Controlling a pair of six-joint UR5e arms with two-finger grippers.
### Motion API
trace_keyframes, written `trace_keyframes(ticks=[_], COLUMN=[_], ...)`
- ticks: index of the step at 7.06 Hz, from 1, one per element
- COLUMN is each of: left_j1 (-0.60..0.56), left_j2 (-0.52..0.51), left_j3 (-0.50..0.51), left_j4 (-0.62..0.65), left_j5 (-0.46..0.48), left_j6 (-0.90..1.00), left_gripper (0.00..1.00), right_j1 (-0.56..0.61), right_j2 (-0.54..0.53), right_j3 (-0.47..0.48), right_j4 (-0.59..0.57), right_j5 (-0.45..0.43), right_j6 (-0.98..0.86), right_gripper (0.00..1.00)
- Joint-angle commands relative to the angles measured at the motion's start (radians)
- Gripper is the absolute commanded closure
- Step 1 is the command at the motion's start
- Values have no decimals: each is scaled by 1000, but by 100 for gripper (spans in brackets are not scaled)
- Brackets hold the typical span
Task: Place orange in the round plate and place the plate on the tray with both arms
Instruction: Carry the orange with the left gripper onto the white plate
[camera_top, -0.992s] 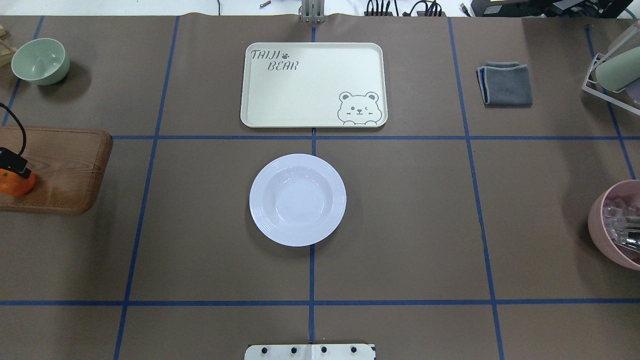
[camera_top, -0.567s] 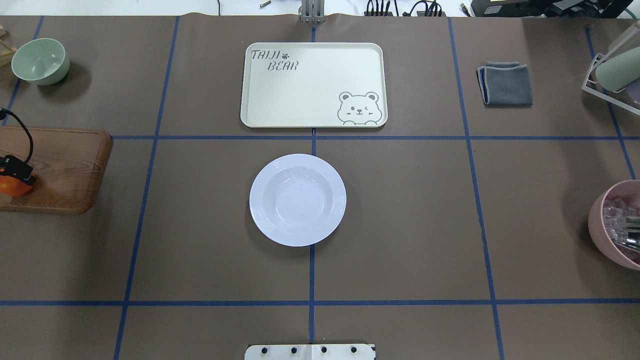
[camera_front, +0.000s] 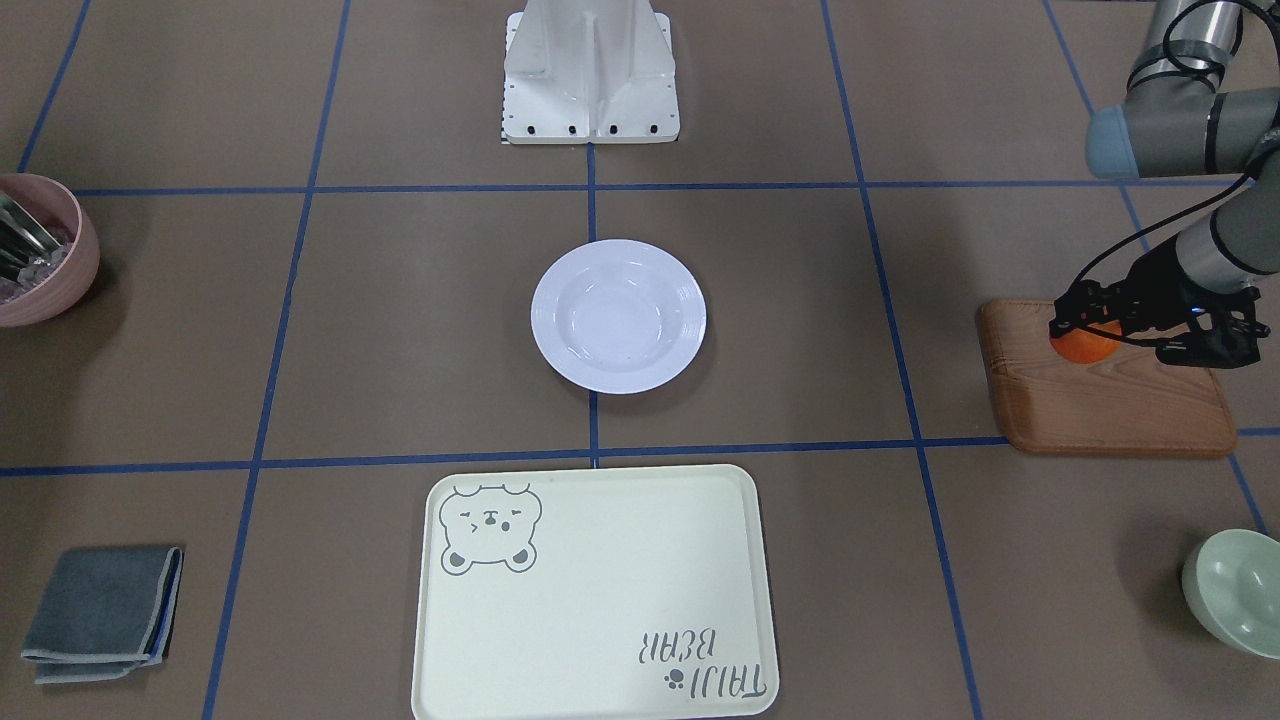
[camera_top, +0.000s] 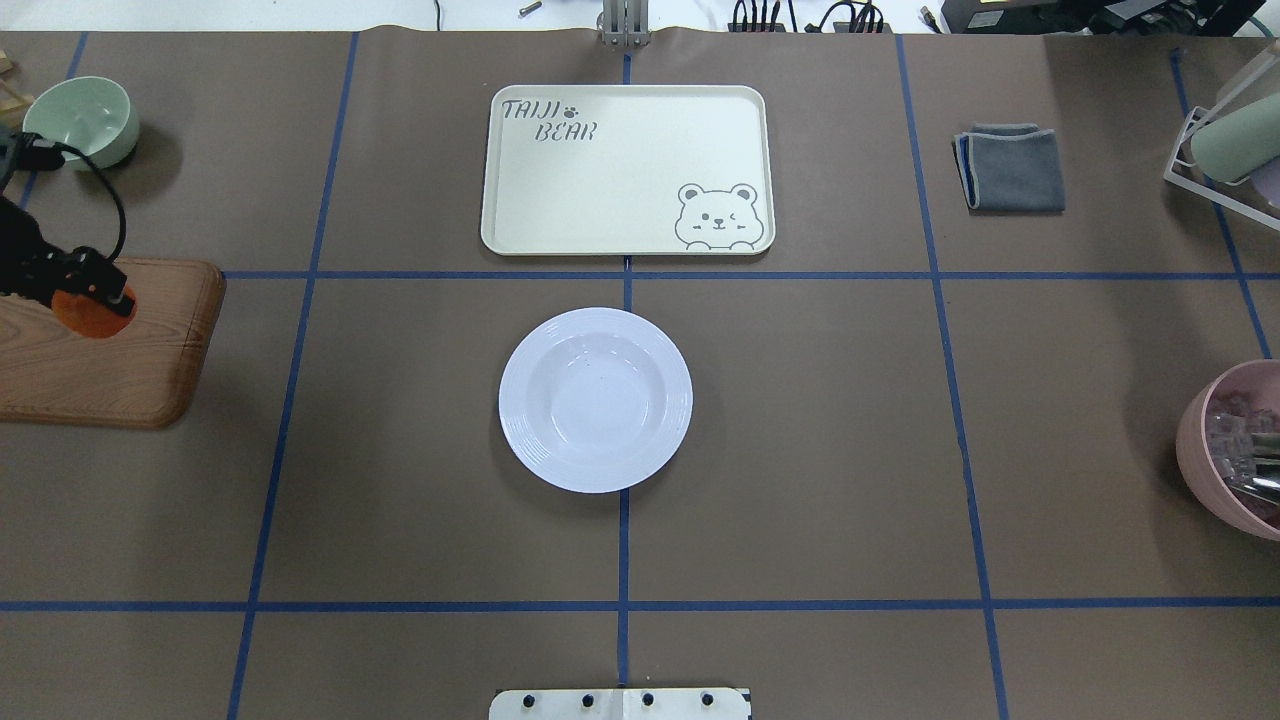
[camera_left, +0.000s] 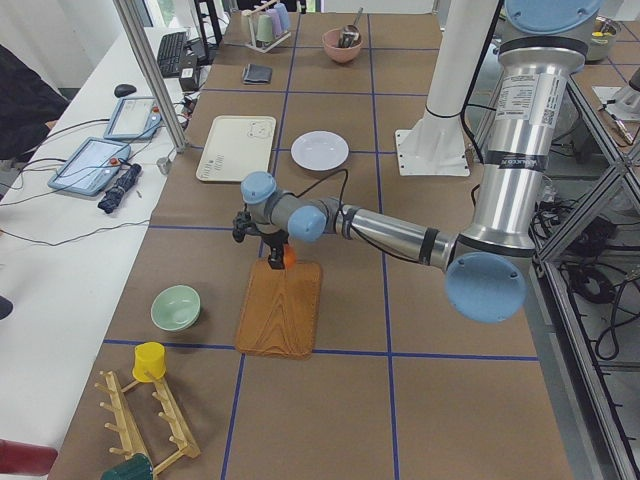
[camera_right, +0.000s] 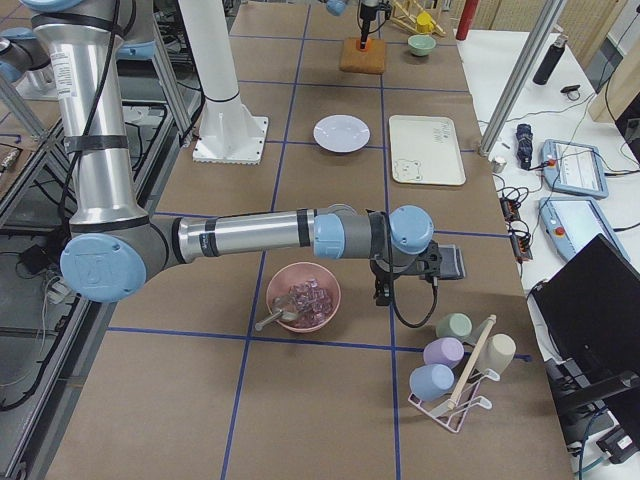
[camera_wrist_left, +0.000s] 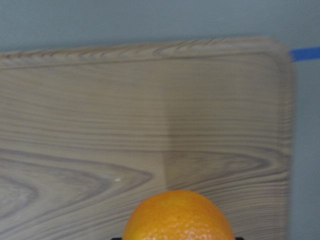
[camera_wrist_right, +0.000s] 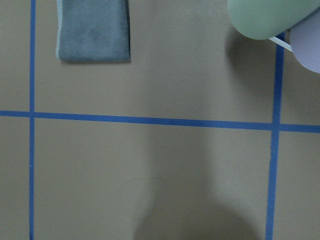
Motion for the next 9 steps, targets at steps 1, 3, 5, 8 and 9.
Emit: trace_keyframes(ticks=[1, 3, 5, 8, 9], left_j1=[108, 292, 430, 507, 532], left_j2=[-282, -461, -617, -653, -644], left_j3=[-46, -30, 104, 236, 262], left_j4=[216, 222, 210, 100, 72], left_j5=[4, 36, 182, 266, 268], left_j6=[-318, -648, -780, -809, -811], left_gripper=[100, 100, 100, 100, 100], right_j1=[-83, -189, -295, -416, -444], right_j2=[63, 104, 147, 189, 189], right_j3=[36, 40, 44, 46, 46], right_j4=[20, 255, 466, 690, 709], right_j5=[4, -25, -111, -198, -231], right_j6=[150, 513, 875, 1204, 1219], right_gripper=[0, 0, 0, 0, 0])
